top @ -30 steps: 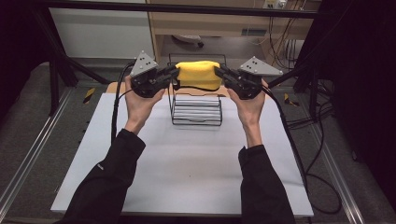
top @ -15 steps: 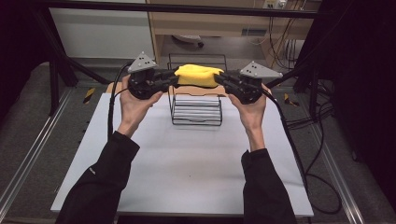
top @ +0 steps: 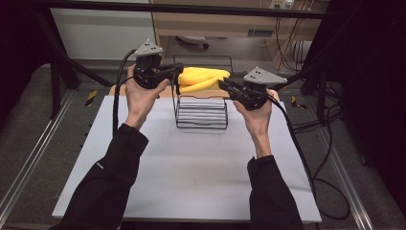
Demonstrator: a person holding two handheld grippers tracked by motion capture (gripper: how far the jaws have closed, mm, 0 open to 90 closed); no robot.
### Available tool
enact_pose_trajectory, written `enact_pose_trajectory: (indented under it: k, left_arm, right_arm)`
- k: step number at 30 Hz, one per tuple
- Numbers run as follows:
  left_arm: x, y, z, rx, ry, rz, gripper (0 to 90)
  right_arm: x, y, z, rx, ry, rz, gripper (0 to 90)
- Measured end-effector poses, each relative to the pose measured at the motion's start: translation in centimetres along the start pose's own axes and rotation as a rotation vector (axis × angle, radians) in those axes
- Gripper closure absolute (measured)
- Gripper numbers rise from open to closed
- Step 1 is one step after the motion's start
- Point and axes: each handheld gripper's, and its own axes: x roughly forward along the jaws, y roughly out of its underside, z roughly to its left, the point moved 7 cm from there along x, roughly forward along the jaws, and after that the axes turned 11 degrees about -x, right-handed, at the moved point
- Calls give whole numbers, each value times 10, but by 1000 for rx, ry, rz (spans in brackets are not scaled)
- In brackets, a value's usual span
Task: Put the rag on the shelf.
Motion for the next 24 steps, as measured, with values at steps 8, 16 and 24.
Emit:
enact_pose_trajectory:
  k: [8, 16, 24]
  left_arm:
    - [14, 29, 2, 14, 28, 96, 897]
    - [21, 39, 4, 37, 19, 118, 898]
    - [23, 43, 5, 69, 5, 119, 898]
  right_arm:
    - [-1, 8, 2, 9, -17, 21, 797]
    - [-4, 11, 4, 28, -38, 49, 669]
    - [-9, -3, 0, 66, -44, 14, 524]
